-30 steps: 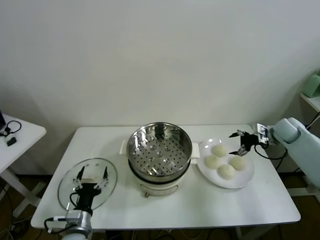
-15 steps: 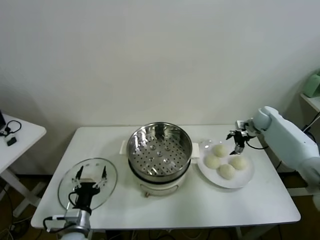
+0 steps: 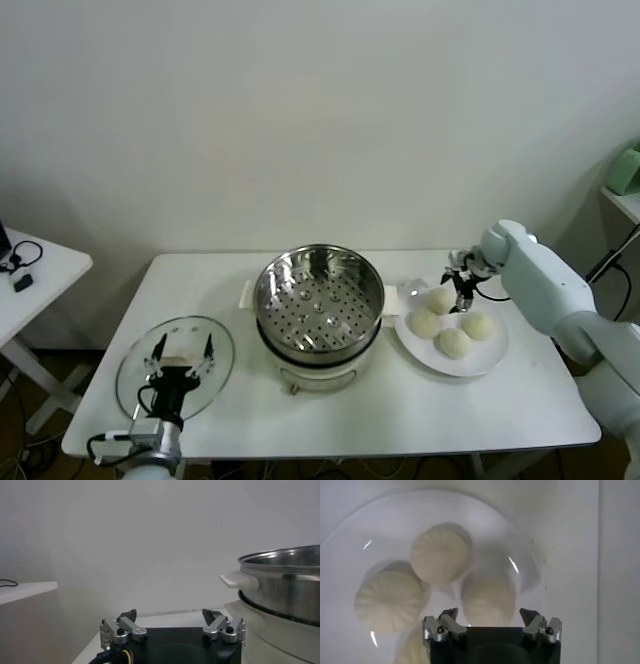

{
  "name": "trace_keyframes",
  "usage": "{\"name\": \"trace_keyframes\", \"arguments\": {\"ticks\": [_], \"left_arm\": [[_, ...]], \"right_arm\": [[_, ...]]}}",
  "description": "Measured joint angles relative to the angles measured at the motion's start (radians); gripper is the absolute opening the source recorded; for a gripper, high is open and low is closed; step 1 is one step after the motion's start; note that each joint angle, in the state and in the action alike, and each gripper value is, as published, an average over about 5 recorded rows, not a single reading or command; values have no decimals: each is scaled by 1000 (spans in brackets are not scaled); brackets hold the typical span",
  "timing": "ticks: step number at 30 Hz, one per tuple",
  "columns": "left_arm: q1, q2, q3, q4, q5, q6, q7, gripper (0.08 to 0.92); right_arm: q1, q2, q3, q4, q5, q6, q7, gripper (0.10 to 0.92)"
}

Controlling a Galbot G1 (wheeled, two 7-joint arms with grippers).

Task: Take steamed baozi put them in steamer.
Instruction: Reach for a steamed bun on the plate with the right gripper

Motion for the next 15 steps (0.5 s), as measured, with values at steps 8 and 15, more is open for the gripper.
{"name": "trace_keyframes", "arguments": {"ticks": [8,15], "left_arm": [[2,-1,-2,0,-1,0,-1,823],[4,-1,-4,0,-2,-1,-2,823]], "right_arm": [[-8,27,22,-26,-37,4,9,807],[-13,34,37,-36,-54,4,12,716]]}}
